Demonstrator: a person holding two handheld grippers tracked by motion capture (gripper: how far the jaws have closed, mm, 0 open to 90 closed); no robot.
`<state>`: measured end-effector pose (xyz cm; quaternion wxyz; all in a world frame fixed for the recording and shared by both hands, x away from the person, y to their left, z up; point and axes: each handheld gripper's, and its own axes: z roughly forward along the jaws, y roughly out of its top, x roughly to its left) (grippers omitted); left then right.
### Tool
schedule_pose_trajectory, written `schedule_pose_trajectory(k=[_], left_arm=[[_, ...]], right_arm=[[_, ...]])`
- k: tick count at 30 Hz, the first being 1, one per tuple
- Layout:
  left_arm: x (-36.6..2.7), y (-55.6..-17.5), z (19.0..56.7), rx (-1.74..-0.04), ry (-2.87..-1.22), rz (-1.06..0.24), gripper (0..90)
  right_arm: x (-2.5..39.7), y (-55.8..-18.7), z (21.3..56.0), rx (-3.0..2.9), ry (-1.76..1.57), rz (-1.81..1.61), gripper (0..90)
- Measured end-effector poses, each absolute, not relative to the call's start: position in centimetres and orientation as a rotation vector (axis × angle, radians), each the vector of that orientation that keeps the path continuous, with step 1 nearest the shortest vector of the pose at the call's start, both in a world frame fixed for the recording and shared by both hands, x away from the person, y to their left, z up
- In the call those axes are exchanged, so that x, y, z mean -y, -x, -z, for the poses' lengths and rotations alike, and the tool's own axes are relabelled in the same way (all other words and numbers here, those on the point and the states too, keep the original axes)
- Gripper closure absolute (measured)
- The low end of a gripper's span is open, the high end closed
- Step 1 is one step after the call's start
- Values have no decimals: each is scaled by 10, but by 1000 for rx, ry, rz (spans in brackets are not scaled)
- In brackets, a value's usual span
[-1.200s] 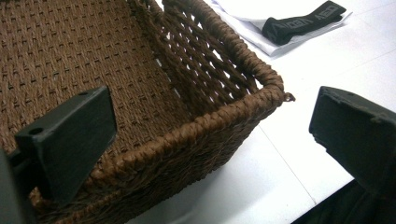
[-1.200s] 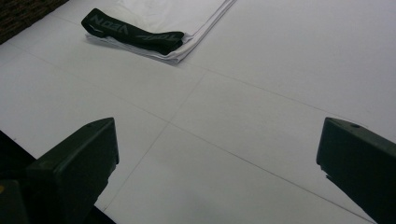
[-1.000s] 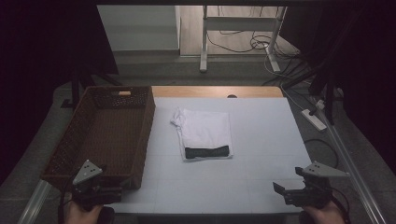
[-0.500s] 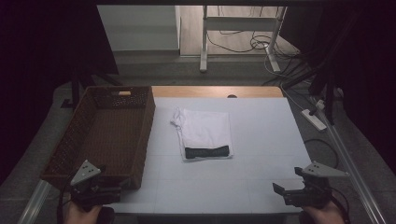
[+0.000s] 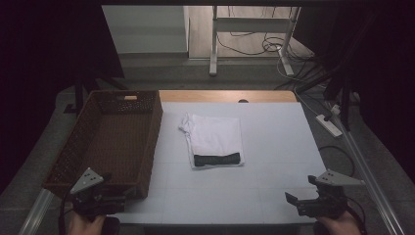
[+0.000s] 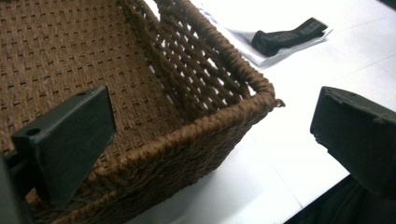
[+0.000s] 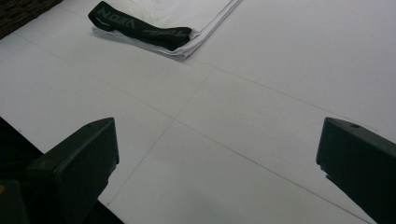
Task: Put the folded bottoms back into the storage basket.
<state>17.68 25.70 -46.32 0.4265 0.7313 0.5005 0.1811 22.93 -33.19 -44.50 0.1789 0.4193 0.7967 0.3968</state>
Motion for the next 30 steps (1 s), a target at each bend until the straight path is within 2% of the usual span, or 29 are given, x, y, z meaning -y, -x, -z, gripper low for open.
schedule_pose_trajectory(k=[14,30], left_arm=[[-251,-179,463,-1186,-1873,-468,0],[-235,-186,458,-1157,-1894,-422,0]], right_arm=[[331,-230,445,-2269,-1176,-1113,0],[330,-230,446,-2270,-1177,-1109,0]])
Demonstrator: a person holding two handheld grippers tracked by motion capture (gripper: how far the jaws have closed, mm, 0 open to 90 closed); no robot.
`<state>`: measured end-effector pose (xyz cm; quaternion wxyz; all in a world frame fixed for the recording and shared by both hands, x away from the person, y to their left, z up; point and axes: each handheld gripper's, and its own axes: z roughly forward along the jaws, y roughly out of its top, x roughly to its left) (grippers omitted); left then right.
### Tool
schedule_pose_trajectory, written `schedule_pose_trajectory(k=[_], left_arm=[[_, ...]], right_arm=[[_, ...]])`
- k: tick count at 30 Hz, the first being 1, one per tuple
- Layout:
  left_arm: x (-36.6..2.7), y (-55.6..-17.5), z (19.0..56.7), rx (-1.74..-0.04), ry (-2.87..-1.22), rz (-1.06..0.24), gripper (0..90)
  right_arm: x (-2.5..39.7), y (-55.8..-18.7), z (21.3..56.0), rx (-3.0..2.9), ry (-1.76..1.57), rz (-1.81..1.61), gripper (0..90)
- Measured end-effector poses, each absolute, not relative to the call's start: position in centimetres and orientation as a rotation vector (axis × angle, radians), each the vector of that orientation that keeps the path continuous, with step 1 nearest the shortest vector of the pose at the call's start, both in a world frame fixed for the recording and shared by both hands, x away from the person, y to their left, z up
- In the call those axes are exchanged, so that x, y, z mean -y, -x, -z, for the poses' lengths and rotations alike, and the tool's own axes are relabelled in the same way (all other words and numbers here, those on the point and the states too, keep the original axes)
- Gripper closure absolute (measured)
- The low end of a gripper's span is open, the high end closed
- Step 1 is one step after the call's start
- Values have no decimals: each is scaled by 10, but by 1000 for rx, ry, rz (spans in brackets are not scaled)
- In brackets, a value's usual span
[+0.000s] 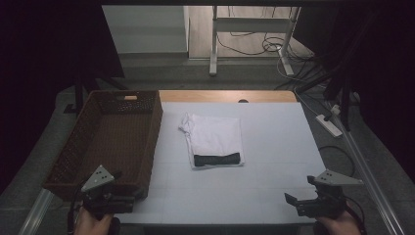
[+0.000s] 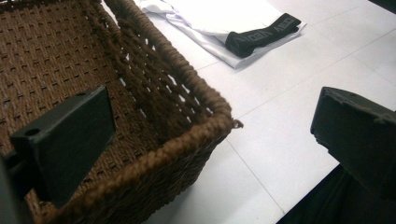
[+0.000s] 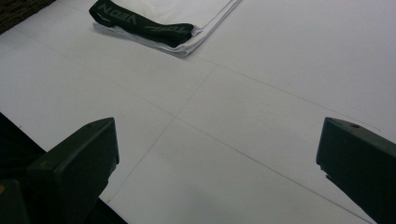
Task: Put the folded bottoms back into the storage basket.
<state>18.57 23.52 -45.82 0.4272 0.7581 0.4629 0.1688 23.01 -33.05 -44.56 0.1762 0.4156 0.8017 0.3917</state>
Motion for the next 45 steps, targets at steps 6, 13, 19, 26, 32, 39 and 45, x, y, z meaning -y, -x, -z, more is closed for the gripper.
schedule_pose_trajectory(k=[6,13,19,26,32,39,45], left_arm=[[-230,-189,456,-1146,-1897,-415,0],[-220,-195,454,-1116,-1910,-402,0],[-213,-200,454,-1106,-1929,-398,0],[-204,-207,455,-1084,-1938,-391,0],[-199,-209,454,-1072,-1939,-393,0],[-193,-211,451,-1046,-1927,-386,0],[-183,-215,452,-1025,-1946,-364,0]], right_arm=[[331,-230,446,-2272,-1178,-1107,0],[330,-230,446,-2274,-1176,-1106,0],[330,-230,446,-2276,-1173,-1105,0],[330,-230,446,-2282,-1170,-1097,0],[329,-230,446,-2286,-1165,-1094,0],[329,-230,446,-2290,-1159,-1090,0],[329,-230,446,-2287,-1159,-1090,0]])
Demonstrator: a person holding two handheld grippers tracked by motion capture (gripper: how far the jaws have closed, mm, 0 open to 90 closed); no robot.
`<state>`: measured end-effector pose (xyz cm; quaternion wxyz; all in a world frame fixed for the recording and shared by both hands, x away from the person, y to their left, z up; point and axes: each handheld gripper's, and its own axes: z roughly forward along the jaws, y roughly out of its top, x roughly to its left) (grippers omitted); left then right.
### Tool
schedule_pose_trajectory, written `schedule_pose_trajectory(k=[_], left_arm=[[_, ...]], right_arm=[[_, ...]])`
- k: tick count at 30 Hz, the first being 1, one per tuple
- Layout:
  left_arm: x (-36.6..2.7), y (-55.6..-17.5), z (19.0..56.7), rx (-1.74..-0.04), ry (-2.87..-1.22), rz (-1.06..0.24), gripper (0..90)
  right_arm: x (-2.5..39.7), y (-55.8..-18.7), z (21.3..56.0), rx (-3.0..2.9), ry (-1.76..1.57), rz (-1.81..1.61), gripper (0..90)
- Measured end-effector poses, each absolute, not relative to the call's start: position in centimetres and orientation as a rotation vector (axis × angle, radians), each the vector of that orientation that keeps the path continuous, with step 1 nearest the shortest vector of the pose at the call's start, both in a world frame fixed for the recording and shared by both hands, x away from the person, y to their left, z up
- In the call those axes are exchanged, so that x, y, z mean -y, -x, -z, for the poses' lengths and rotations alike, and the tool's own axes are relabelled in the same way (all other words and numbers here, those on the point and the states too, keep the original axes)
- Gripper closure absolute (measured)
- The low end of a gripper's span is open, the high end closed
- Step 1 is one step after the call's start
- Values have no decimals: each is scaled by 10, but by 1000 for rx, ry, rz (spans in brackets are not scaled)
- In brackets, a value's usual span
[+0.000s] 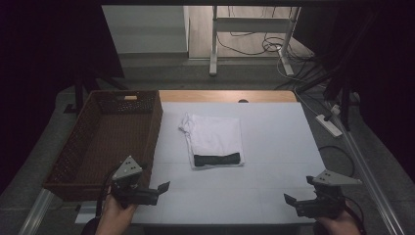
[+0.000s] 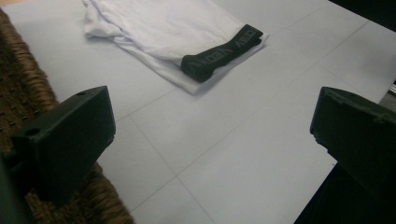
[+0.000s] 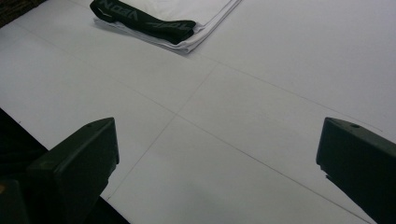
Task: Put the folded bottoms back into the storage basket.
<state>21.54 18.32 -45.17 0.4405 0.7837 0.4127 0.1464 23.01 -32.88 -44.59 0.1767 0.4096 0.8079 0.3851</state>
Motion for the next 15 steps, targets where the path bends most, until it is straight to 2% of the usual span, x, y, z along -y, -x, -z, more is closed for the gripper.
schedule_pose_trajectory(k=[15], left_arm=[[-162,-227,454,-983,-1960,-320,3]], right_arm=[[328,-229,446,-2289,-1143,-1091,0]])
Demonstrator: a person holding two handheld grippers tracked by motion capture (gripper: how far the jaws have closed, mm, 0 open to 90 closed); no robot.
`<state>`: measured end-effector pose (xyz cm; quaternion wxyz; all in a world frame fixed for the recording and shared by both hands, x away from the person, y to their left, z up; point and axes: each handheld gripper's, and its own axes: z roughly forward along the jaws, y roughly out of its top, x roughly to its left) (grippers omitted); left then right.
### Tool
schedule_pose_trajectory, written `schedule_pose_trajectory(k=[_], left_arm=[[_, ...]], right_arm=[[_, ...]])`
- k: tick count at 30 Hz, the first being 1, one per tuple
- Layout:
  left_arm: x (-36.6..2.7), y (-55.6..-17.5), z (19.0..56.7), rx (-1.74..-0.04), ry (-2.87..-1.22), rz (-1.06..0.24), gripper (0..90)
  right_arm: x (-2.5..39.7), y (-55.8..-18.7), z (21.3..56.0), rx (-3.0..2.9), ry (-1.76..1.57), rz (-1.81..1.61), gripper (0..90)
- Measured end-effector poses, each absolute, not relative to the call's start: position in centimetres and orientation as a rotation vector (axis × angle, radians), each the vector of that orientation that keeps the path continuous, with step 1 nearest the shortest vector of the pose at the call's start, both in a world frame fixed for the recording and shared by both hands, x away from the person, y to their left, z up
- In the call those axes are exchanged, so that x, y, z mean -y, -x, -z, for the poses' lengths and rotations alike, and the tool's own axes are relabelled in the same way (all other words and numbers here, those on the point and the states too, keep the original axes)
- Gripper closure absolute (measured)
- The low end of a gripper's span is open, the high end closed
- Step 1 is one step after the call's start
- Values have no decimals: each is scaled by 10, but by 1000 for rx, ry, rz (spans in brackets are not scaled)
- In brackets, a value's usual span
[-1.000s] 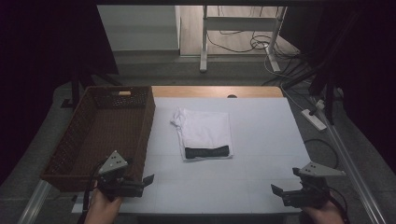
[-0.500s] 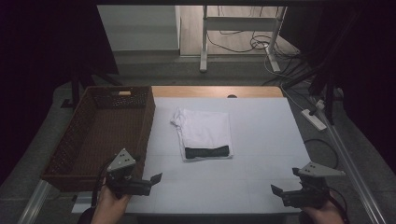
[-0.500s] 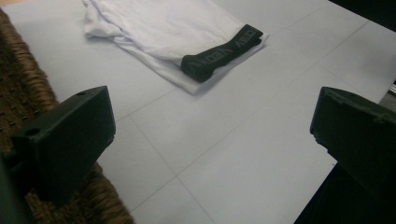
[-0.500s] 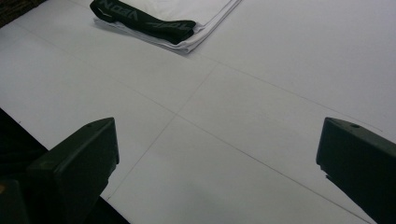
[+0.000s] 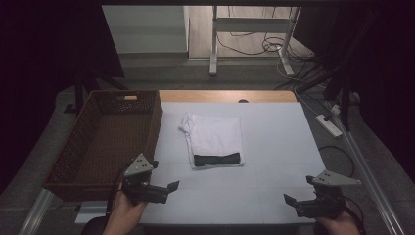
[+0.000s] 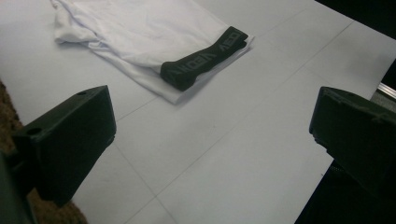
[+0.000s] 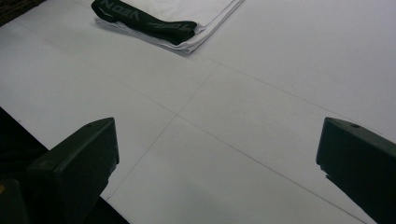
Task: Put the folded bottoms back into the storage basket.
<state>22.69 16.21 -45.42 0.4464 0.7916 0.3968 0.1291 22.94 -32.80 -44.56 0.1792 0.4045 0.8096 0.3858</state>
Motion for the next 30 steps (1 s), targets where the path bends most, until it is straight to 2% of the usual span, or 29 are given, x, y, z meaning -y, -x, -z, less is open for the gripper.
schedule_pose_trajectory(k=[30], left_arm=[[-121,-271,463,-964,-2004,-247,10]], right_arm=[[327,-229,446,-2299,-1128,-1086,0]])
